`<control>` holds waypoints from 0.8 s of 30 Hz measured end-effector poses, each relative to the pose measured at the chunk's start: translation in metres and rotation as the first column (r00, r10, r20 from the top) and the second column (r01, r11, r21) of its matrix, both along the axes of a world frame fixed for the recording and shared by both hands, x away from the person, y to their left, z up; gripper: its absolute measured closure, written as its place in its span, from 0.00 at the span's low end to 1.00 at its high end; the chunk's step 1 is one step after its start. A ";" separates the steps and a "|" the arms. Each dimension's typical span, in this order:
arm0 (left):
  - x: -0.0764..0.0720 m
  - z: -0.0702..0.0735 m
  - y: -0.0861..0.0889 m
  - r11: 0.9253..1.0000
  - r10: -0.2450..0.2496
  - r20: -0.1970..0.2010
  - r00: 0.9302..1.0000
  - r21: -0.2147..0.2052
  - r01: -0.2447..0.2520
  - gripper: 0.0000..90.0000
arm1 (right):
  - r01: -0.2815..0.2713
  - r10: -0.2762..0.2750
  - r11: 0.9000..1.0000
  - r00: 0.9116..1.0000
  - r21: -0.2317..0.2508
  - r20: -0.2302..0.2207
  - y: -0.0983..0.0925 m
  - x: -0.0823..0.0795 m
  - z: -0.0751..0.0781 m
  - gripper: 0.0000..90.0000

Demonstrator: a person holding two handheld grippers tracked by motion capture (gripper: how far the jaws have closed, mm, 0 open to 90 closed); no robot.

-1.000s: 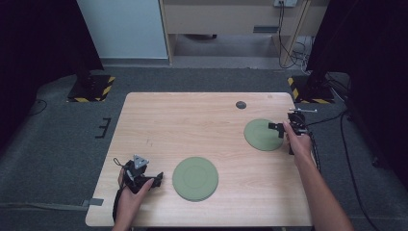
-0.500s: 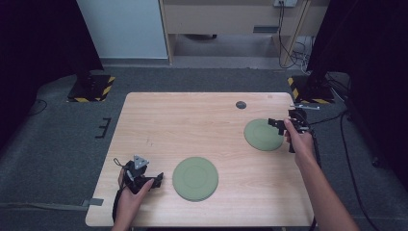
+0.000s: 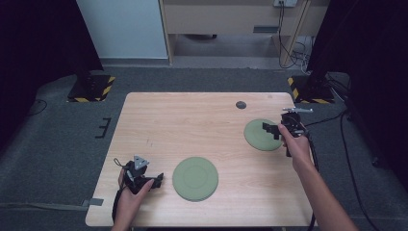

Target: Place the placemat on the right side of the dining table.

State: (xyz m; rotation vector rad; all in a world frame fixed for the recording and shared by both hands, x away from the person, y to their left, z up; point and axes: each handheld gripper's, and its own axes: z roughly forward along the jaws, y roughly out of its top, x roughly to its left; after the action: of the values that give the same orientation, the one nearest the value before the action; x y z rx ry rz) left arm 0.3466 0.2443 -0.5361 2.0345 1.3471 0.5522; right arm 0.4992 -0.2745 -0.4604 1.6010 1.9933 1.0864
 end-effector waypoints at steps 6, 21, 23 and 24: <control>0.000 0.000 0.000 1.000 -0.002 0.000 1.000 0.001 0.002 0.01 | -0.040 0.039 0.999 0.999 -0.024 -0.007 0.011 -0.006 -0.003 0.12; 0.000 0.000 0.000 1.000 -0.002 0.000 1.000 0.001 0.002 0.01 | -0.156 0.156 0.986 0.988 -0.057 -0.008 0.038 -0.029 -0.008 0.13; 0.000 0.000 0.000 1.000 -0.002 0.000 1.000 0.001 0.002 0.01 | -0.160 0.160 0.986 0.987 -0.055 -0.007 0.039 -0.030 -0.009 0.13; 0.000 0.000 0.000 1.000 -0.003 0.000 1.000 0.000 0.003 0.01 | -0.165 0.164 0.985 0.986 -0.052 -0.009 0.041 -0.032 -0.010 0.13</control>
State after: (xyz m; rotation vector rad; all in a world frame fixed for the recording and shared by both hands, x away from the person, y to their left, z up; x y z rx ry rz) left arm 0.3463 0.2442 -0.5361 2.0363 1.3444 0.5506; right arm 0.4669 -0.2336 -0.4699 1.4348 2.1705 1.0799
